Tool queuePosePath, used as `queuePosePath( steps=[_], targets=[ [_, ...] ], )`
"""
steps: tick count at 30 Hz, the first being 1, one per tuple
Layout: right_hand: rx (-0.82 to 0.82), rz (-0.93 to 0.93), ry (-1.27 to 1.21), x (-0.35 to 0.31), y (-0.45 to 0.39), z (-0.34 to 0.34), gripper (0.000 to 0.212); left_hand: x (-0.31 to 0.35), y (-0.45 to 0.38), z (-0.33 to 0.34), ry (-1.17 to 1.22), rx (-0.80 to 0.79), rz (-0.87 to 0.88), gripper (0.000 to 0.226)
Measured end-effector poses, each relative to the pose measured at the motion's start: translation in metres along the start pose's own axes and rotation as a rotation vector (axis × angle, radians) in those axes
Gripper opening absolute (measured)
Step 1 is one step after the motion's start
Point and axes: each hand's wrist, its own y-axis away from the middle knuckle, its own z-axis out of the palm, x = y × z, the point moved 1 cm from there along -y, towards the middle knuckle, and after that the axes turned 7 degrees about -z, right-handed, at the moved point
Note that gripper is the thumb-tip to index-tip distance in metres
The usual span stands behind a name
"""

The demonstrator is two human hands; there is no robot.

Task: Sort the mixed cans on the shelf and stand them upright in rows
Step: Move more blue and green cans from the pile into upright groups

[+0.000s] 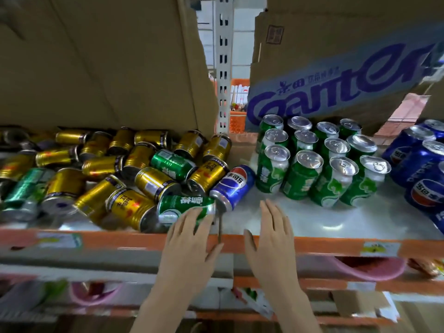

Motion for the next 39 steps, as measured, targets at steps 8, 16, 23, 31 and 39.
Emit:
queuePosePath(
  steps=[8, 16, 23, 31, 39],
  targets=[
    [-0.122, -0.288, -0.122, -0.056, -0.025, 0.005, 0.073, -0.061, 0.016, -0.030, 0.022, 0.046, -0.204, 0.066],
    [-0.444, -0.515, -0.137, -0.098, -0.071, 0.013, 0.090, -0.119, 0.017, -0.052, 0.074, 0.014, -0.287, 0.069],
    [-0.719, -0.575, 0.120, -0.091, -0.084, 0.019, 0.090, -0.135, 0.003, -0.053, 0.058, 0.001, -0.257, 0.070],
    [-0.694, -0.515, 0.127, -0.087, -0.080, 0.017, 0.081, -0.113, -0.035, -0.056, 0.046, 0.001, -0.087, 0.068],
    [-0.501, -0.462, 0.068, -0.092, -0.083, -0.002, 0.073, -0.114, -0.070, -0.067, -0.011, -0.006, 0.023, 0.064]
  ],
)
